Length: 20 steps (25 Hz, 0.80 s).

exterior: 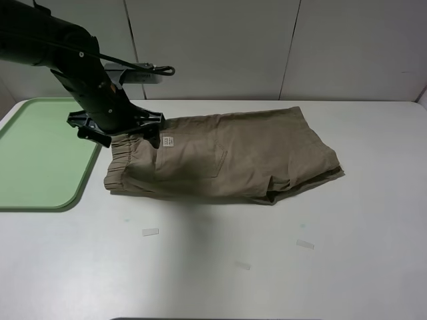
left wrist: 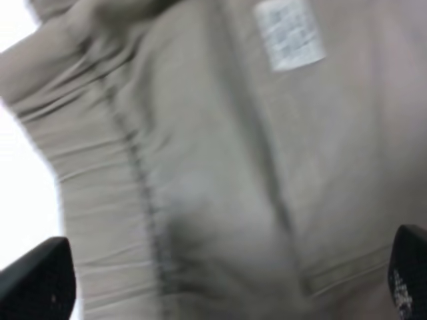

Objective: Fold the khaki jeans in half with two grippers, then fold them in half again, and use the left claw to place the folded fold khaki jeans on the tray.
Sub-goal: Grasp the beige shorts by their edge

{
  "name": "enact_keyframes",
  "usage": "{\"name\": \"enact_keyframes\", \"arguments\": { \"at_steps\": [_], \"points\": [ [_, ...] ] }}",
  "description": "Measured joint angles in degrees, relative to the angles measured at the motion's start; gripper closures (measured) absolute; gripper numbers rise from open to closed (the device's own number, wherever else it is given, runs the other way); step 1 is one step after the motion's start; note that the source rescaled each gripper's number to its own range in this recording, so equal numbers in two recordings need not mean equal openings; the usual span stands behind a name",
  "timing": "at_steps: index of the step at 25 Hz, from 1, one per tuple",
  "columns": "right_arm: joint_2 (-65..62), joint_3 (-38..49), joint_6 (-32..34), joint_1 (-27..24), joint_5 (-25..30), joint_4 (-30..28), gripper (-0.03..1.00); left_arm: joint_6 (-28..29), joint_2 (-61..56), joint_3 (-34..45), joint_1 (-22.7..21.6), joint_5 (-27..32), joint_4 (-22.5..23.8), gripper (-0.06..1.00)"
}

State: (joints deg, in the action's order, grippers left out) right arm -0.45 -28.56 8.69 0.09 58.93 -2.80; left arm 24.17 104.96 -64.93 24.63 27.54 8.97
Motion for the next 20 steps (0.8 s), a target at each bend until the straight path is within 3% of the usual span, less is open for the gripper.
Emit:
{"name": "enact_keyframes", "arguments": {
  "at_steps": [9, 20],
  "points": [
    [0.00, 0.00, 0.00, 0.00, 0.00, 0.00, -0.03, 0.04, 1.72, 0.00, -5.26, 1.34, 0.00, 0.01],
    [0.00, 0.00, 0.00, 0.00, 0.00, 0.00, -0.03, 0.04, 9.92, 0.00, -5.78, -3.03, -0.07, 0.01]
  ]
}}
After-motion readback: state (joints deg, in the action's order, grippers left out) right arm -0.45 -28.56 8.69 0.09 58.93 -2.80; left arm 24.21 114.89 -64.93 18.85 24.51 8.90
